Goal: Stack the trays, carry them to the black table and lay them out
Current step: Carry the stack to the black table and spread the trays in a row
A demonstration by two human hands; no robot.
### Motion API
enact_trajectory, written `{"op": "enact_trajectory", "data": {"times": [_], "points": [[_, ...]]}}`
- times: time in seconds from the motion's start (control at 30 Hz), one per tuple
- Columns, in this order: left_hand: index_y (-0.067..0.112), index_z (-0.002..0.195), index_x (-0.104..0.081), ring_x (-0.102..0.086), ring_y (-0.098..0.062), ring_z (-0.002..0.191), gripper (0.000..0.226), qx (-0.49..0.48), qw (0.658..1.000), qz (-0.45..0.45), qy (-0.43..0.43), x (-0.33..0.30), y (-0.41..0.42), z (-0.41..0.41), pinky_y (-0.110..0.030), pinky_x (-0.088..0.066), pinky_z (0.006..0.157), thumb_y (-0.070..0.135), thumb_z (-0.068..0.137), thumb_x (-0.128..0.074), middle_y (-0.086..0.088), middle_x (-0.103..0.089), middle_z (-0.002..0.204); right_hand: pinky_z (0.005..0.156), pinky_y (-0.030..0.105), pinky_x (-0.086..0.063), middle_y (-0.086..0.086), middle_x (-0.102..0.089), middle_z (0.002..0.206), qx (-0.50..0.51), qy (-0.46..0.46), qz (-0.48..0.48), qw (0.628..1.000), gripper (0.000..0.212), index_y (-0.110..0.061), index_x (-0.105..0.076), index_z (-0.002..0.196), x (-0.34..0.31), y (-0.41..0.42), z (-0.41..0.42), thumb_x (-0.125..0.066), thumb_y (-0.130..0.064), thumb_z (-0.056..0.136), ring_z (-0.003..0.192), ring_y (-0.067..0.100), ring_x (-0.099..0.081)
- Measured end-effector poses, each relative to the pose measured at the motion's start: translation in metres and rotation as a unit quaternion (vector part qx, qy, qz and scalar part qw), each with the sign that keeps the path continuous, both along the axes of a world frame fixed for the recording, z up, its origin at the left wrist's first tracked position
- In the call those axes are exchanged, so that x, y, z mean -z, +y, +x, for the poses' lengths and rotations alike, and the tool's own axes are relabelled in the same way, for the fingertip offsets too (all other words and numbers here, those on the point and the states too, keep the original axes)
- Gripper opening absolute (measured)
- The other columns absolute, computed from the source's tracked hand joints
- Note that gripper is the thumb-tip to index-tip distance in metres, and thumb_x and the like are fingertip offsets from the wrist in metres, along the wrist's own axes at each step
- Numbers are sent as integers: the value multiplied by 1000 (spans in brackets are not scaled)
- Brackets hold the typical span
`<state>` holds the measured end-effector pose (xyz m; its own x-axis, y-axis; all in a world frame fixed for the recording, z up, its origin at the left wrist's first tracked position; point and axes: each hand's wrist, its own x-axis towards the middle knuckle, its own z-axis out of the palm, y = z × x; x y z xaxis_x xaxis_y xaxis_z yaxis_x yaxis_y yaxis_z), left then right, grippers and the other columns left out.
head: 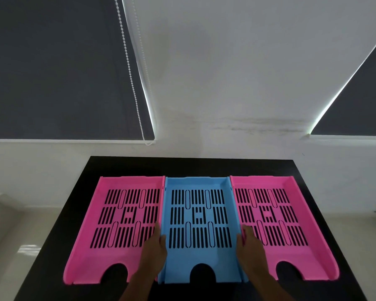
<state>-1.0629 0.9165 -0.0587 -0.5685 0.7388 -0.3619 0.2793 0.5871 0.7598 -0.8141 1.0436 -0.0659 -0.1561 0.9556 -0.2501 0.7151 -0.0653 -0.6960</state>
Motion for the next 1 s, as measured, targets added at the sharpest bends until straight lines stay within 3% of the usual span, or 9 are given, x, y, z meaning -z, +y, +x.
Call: {"op": "enact_trajectory", "data": {"times": [0.43, 1.0], "points": [[12, 154, -18, -33, -1, 37, 57, 0, 1000, -1, 5, -3, 10, 1, -14, -34, 36, 16, 103, -43, 3, -42, 56, 40, 19, -53, 4, -63, 63, -5, -14, 12, 1000, 11, -9, -54, 104, 4, 7, 7, -47, -18, 102, 45, 9, -60], [7, 150, -28, -36, -3, 43, 53, -5, 1000, -13, 19, -17, 69, -9, -15, -36, 34, 17, 102, -45, 3, -43, 57, 44, 19, -51, 7, -63, 68, 39, 13, -7, 999, 9, -9, -54, 102, -1, 57, -10, -48, -15, 101, 50, 11, -62]]}}
